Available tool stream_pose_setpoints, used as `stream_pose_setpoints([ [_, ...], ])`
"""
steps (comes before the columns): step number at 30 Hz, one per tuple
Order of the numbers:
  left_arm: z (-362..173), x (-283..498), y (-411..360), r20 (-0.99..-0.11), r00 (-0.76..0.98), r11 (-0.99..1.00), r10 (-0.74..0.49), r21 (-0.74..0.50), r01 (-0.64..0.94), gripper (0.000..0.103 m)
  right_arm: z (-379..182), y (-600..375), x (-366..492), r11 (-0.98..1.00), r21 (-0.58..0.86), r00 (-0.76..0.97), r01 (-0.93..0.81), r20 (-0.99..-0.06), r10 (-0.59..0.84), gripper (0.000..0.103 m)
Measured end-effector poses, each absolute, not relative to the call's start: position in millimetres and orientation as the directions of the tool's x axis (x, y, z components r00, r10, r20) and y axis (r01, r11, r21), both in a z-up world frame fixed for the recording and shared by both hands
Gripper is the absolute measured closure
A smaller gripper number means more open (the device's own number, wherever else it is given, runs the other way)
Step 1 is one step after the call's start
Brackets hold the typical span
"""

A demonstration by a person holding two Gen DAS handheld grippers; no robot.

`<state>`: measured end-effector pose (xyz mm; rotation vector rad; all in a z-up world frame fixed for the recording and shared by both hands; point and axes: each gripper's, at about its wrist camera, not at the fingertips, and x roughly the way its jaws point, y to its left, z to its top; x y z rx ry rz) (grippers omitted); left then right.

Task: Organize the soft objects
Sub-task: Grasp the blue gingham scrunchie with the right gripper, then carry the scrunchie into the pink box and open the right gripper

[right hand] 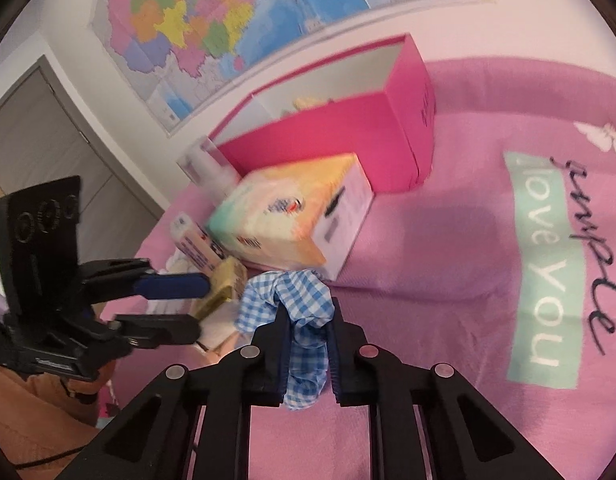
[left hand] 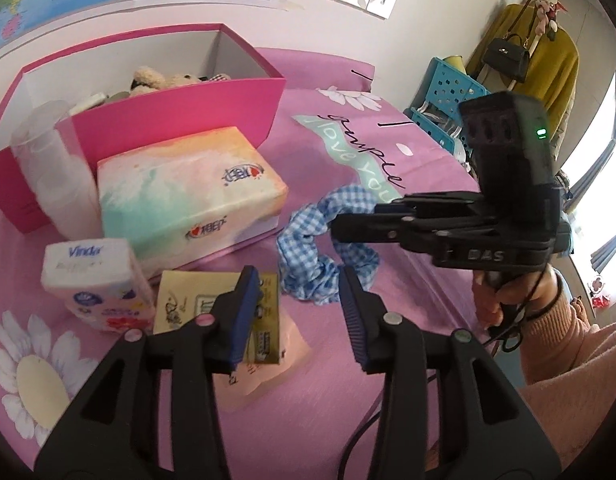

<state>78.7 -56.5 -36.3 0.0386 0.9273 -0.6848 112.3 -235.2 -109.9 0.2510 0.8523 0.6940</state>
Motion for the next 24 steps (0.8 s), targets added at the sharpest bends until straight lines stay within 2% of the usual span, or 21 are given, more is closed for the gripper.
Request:
stream_pose_setpoints([
  [10,-22,87,-67,-0.703,0.411,0.759,-0.58,-0.284,0.586,0.06,-67,-236,102,0.727,0.433,0.493,-0.533,-0.539,0.683,0.088],
  [17,3,104,-68,-0.68,0.449,0.769,-0.579,-0.273,0.578,0.079,-39,-227,115,0.718,0.381,0.512,-0.583,-0.514,0.689,0.088],
  [24,30,133,-68,-0.672,0.522,0.808,-0.525,-0.201,0.553,0.084,-13,-220,143,0.709,0.353,0.529,-0.61,-0.484,0.697,0.088],
])
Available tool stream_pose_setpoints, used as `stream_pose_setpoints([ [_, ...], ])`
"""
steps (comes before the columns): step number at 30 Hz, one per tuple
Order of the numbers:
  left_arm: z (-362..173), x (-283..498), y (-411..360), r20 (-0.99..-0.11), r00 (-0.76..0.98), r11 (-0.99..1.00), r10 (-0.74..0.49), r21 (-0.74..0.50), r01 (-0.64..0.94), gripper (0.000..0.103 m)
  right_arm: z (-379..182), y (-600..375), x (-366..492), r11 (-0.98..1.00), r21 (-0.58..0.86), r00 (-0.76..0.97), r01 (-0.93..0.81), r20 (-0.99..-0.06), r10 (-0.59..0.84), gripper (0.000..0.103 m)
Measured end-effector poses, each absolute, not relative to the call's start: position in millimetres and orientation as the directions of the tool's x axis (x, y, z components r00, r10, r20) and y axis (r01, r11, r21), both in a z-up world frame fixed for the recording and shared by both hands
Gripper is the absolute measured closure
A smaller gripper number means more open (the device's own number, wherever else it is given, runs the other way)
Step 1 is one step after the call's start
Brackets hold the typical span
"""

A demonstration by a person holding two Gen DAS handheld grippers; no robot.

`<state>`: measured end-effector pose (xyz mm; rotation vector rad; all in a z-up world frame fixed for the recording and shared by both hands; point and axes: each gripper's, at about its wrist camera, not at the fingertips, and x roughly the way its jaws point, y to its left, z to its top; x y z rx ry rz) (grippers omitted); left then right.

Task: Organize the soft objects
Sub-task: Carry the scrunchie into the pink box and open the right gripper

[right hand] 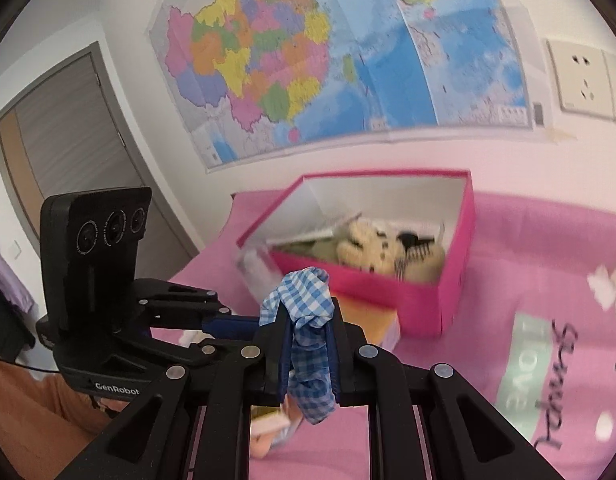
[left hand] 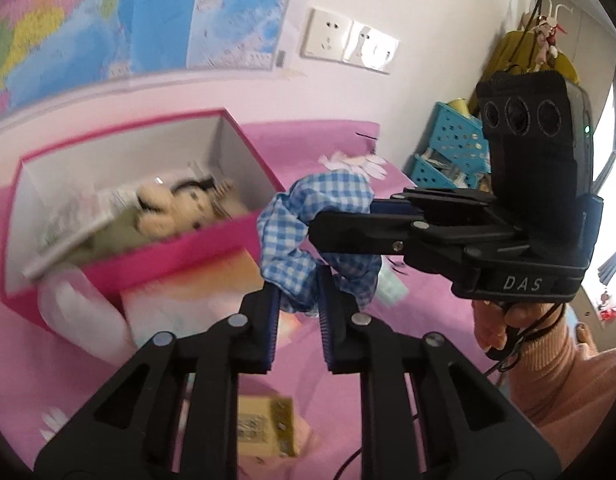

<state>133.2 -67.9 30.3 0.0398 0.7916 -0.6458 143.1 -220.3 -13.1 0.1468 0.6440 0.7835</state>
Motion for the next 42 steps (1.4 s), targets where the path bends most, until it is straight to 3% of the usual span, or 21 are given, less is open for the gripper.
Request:
stream_pose_setpoints([
  [11,63,188,-65,-0.688,0.561,0.854,-0.46,-0.17,0.492,0.084,8,-209,201,0.721,0.349,0.551,-0.599,-0.474,0.687,0.088],
  [27,52,264,-66,-0.766,0.561,0.927,-0.313,-0.118,0.355,0.084,-15,-188,301,0.818,0.324,0.579,-0.475,-0.585,0.568,0.085],
  [29,50,268,-62,-0.771,0.565,0.938,-0.294,-0.12,0.325,0.083,-19,-187,308,0.846,0.295,0.603,-0.444,-0.599,0.526,0.08],
  [31,48,269,-56,-0.773,0.556,0.94,-0.305,-0.15,0.307,0.071,-25,-186,318,0.872,0.283,0.616,-0.399,-0.622,0.483,0.056],
  [33,49,266,-51,-0.764,0.577,0.947,-0.29,-0.142,0.289,0.069,-28,-186,322,0.895,0.253,0.629,-0.368,-0.642,0.44,0.048],
  [42,68,214,-13,-0.672,0.668,0.94,-0.319,-0.135,0.313,0.066,-22,-196,288,0.876,0.271,0.631,-0.4,-0.611,0.477,0.047],
])
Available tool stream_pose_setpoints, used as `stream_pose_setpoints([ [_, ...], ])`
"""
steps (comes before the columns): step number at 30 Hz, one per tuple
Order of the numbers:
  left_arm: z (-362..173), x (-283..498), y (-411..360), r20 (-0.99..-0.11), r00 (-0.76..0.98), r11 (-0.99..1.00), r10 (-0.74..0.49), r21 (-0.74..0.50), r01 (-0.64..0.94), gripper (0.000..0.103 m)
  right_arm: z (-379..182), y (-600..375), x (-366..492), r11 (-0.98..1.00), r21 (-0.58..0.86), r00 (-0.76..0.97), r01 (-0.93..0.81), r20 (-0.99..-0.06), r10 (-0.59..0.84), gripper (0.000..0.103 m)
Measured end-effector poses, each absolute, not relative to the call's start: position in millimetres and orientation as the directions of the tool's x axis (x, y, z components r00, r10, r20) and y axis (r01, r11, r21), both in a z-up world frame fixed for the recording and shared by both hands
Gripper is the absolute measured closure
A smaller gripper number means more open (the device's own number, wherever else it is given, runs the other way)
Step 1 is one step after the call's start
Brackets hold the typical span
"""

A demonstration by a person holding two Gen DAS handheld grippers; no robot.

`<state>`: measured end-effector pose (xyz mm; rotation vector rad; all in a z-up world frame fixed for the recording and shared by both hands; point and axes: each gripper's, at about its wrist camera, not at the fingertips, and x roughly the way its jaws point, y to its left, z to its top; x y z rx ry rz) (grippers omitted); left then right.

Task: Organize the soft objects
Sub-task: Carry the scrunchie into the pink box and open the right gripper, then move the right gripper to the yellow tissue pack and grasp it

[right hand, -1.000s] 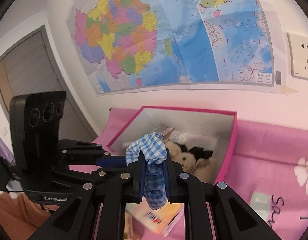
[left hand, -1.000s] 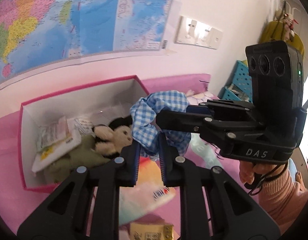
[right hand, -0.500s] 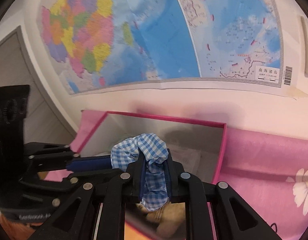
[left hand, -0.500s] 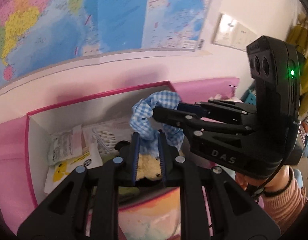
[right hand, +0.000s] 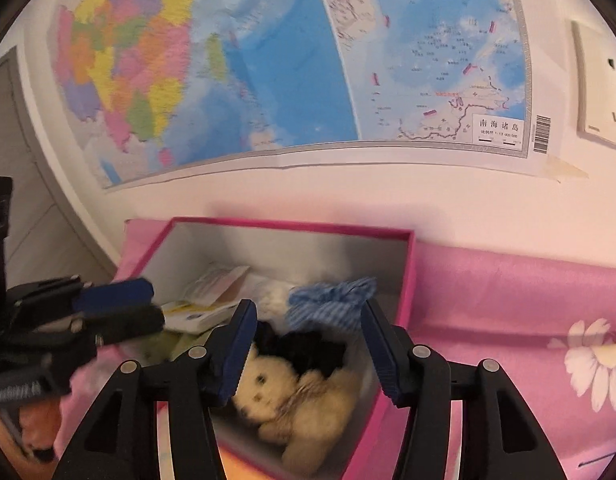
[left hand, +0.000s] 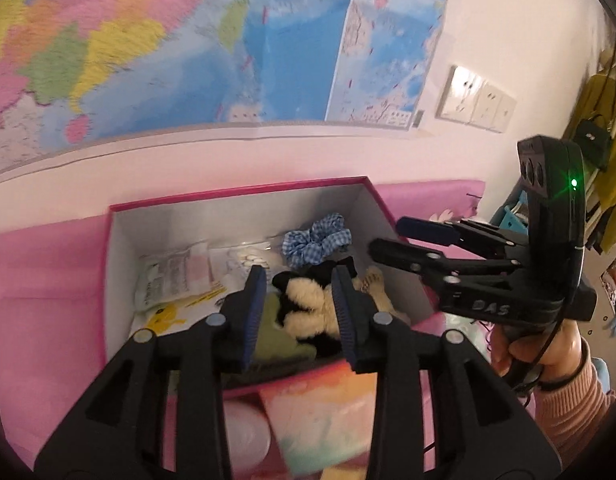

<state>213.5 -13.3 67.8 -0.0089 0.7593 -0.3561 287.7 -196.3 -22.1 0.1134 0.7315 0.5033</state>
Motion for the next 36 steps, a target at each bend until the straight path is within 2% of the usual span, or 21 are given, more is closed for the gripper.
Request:
stream_pose_setpoints([
  [9,73,141,19,-0.594,0.725,0.931,-0.35,-0.135,0.338,0.061,1,-201,205,0.781,0.316,0.593,-0.538,-0.517,0.617,0.042],
  [15,60,106,39,-0.588,0.727,0.931,-0.356,-0.154,0.331,0.061,-6,-193,158,0.723,0.334,0.533,-0.604,-0.505,0.679,0.041],
  [27,-2,75,57,-0.69,0.637,0.939,-0.343,-0.227,0.26,0.061,-75,-174,117,0.696,0.407,0.384,-0.591,-0.617,0.687,0.038],
  [36,-42,56,39,-0.745,0.527,0.91,-0.408,-0.282,0.305,0.061,-106,-157,109,0.714,0.405,0.347,-0.571,-0.669,0.657,0.038],
])
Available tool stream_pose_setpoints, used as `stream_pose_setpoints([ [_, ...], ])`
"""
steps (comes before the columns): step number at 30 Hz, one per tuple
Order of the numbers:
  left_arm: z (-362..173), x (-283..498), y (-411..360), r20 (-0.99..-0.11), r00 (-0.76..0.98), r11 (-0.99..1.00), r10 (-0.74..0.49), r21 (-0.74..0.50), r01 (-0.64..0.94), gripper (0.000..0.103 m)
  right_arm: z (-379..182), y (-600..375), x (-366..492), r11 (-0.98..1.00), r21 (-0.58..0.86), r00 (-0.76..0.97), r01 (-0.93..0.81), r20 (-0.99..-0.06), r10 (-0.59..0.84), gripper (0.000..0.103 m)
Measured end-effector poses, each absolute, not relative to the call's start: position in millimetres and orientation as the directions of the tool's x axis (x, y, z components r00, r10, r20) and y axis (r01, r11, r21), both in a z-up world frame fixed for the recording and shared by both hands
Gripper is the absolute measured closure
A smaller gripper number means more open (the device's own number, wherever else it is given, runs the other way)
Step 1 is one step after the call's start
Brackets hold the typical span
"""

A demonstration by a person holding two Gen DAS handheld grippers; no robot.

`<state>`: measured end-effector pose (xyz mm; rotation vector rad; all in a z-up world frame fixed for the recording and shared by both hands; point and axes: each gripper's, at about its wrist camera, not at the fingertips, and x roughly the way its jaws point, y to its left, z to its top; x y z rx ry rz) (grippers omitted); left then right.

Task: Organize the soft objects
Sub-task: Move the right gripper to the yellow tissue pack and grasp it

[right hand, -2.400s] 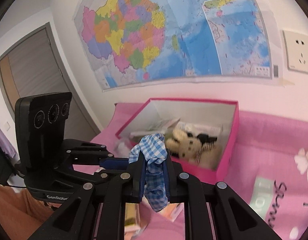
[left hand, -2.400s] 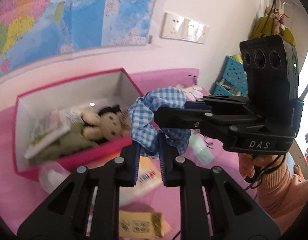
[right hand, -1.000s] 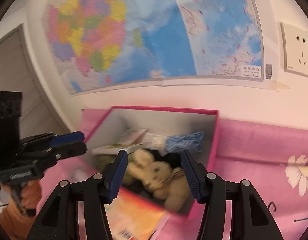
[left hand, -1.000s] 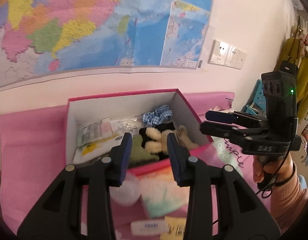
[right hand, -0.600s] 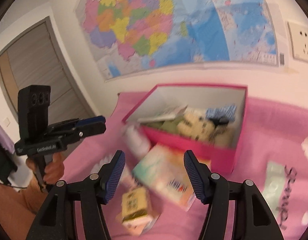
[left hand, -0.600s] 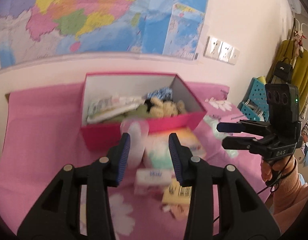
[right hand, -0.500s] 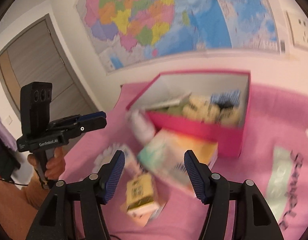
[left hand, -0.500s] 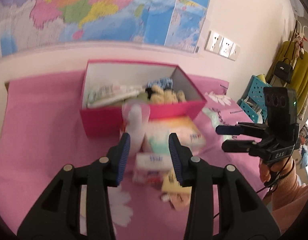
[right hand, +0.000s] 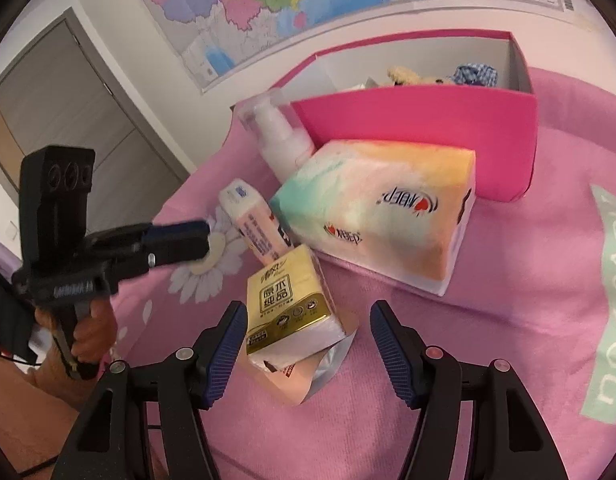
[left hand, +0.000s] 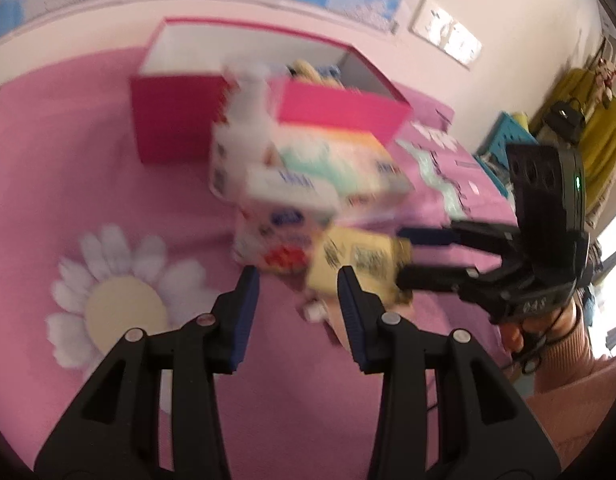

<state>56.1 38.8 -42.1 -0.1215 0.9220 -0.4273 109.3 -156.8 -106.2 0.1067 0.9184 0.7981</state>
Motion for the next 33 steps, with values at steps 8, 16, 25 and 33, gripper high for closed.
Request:
stream_pose_setpoints([
  [8,-58,61,18,-0.769,0.474,0.895,-0.428,-0.289,0.34,0.061,-113,-153,107,0.719,0.389,0.346,-0.575,-0.681,0.646,0.041],
  [16,-58,64,2,-0.754,0.436,0.858,-0.492,-0.334,0.391,0.061,-112,-160,108,0.718,0.412,0.353,-0.561,-0.665,0.658,0.053],
  [25,-67,57,-18,-0.757,0.353,0.808,-0.549,-0.373,0.457,0.061,-108,-176,116,0.733,0.423,0.381,-0.533,-0.654,0.654,0.054],
  [33,-66,37,-34,-0.76,0.282,0.755,-0.586,-0.386,0.531,0.061,-110,-192,123,0.768,0.422,0.421,-0.482,-0.658,0.625,0.054],
])
